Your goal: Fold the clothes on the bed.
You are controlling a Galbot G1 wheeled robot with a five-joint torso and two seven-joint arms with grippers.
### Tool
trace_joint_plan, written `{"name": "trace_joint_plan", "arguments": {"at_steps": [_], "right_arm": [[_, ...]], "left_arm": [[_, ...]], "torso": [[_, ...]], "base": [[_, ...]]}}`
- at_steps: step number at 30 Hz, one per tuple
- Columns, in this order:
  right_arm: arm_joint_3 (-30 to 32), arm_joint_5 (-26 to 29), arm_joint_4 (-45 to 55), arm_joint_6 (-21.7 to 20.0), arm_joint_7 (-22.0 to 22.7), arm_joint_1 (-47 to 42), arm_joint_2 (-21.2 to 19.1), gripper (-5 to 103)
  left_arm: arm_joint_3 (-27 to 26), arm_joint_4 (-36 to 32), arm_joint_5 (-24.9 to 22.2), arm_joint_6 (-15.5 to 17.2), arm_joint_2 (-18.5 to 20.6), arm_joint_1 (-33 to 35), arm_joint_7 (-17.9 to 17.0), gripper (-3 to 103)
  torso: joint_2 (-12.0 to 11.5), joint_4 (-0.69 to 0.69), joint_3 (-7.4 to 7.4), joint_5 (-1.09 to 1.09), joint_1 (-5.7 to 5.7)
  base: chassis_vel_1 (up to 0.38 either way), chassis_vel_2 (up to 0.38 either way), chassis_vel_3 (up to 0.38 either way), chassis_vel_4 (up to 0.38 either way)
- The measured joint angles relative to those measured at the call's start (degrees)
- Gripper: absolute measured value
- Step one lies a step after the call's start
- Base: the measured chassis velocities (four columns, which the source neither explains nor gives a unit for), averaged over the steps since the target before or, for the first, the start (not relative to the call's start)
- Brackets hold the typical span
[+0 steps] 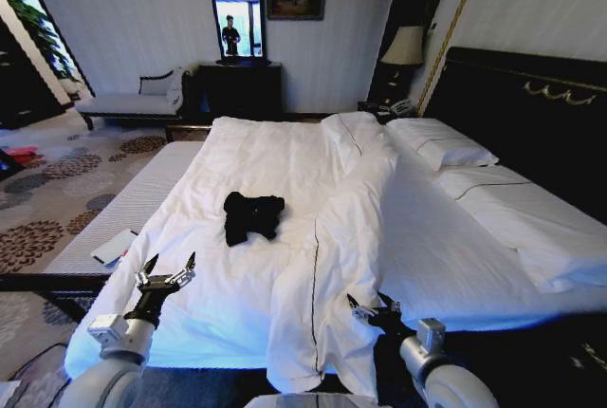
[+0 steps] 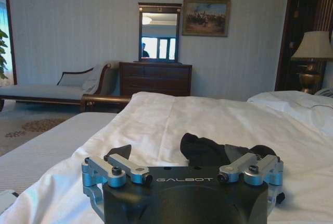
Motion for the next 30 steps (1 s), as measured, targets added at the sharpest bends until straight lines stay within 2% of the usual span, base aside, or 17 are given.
{"name": "trace_joint_plan", "arguments": {"at_steps": [4,6,8,9,11,12,14,15,17,20,23,30], "right_arm": [[0.0,-0.6,0.0,0.4,-0.1,-0.3,1.3,65],[0.0,-0.7,0.0,0.5,-0.1,-0.3,1.6,65],[-0.1,-0.8,-0.1,0.7,-0.2,-0.3,2.4,54],[-0.1,-0.8,-0.1,0.7,-0.2,-0.3,2.4,54],[0.0,-0.8,0.2,0.7,-0.2,-0.4,2.8,43],[0.1,-0.9,0.3,0.7,-0.2,-0.5,2.8,43],[0.1,-1.0,0.5,0.7,-0.3,-0.8,2.6,32],[0.1,-1.0,0.5,0.7,-0.3,-0.8,2.6,32],[0.3,-1.0,0.7,0.7,-0.3,-1.1,2.3,21],[0.7,-0.9,0.9,0.7,-0.4,-1.0,2.6,15],[1.3,-0.8,1.0,0.6,-0.4,-0.7,3.4,2],[2.4,-0.8,1.2,0.6,-0.4,-1.2,3.5,1]], "left_arm": [[0.0,0.2,0.2,-0.3,-0.1,-0.2,-0.1,100],[0.0,0.2,0.3,-0.3,-0.1,-0.3,-0.2,100],[0.1,0.2,0.4,-0.4,-0.2,-0.4,-0.5,100],[0.1,0.2,0.4,-0.4,-0.2,-0.4,-0.5,100],[0.1,0.2,0.4,-0.4,-0.3,-0.4,-0.6,100],[0.1,0.2,0.4,-0.4,-0.3,-0.3,-0.6,100],[0.1,0.2,0.4,-0.5,-0.4,-0.2,-0.6,100],[0.1,0.2,0.4,-0.5,-0.4,-0.2,-0.6,100],[0.0,0.1,0.4,-0.5,-0.6,0.0,-0.6,100],[0.0,0.1,0.4,-0.6,-0.7,0.0,-0.6,100],[0.0,0.1,0.4,-0.7,-0.7,0.0,-0.6,100],[0.3,0.1,0.5,-0.7,-0.7,-0.3,-0.6,100]], "torso": [[0.0,0.0,0.0,0.0,0.0],[0.0,0.0,0.0,0.0,-0.01],[0.0,0.0,0.0,0.0,0.0],[0.0,0.0,0.0,0.0,0.0],[0.0,0.0,0.0,0.0,0.0],[0.0,0.0,0.0,0.0,0.0],[0.0,0.0,0.0,0.0,0.0],[0.0,0.0,0.0,0.0,0.0],[0.0,0.0,0.0,0.0,0.0],[0.0,0.0,0.0,0.0,0.0],[0.0,0.0,0.0,0.0,0.0],[0.0,0.0,0.0,0.0,0.0]], "base": [[0.0,0.0,0.0,0.0],[0.0,0.0,0.0,0.0],[0.0,0.0,0.0,0.0],[0.0,0.0,0.0,0.0],[0.0,0.0,0.0,0.0],[0.0,0.0,0.0,0.0],[0.0,0.0,0.0,0.0],[0.0,0.0,0.0,0.0],[0.0,0.0,0.0,0.0],[0.0,0.0,0.0,0.0],[0.0,0.0,0.0,0.0],[0.0,0.0,0.0,0.0]]}}
